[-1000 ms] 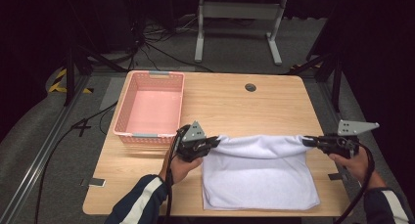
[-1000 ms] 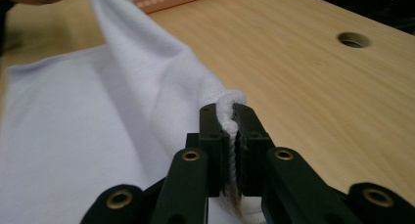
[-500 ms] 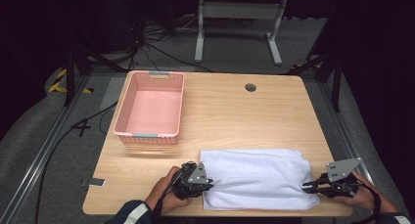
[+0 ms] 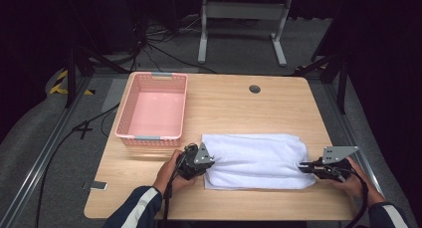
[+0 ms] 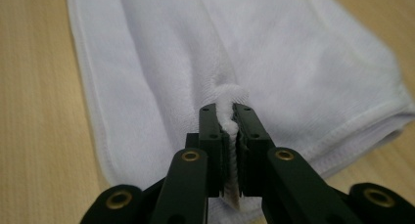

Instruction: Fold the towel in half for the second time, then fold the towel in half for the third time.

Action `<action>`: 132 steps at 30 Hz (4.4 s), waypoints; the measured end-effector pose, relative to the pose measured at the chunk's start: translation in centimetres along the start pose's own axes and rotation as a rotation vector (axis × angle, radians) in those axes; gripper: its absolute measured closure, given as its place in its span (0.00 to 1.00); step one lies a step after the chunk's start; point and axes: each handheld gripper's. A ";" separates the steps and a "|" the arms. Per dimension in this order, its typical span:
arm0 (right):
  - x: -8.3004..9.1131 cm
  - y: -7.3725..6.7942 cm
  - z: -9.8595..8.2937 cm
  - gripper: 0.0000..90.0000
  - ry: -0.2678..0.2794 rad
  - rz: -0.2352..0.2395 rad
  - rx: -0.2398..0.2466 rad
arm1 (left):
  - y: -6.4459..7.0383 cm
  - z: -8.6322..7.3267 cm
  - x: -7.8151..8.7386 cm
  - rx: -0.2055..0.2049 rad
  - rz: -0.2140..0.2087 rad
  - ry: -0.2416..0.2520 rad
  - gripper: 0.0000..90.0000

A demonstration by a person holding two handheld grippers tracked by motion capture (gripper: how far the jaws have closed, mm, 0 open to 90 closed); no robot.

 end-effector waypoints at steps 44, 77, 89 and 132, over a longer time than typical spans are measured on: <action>1.6 -5.5 -0.8 0.71 -0.113 0.152 0.075 | 5.7 -1.3 2.7 0.011 -0.175 -0.048 0.73; -1.1 -0.6 2.7 0.61 0.021 -0.135 -0.150 | 5.4 -2.7 3.1 0.222 -0.001 -0.022 0.30; -8.9 -2.0 12.7 0.48 0.037 0.048 -0.013 | 5.1 -2.3 1.1 0.310 0.081 -0.052 0.19; -24.8 -4.0 21.2 0.17 -0.186 0.178 0.052 | 6.0 -2.4 -0.7 0.286 0.064 -0.092 0.15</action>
Point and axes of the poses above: each handheld gripper's, and its own axes: x roughly backward along the jaws, z roughly out of its top, y roughly to its right, and after that the axes turned 8 degrees about -x, right-handed
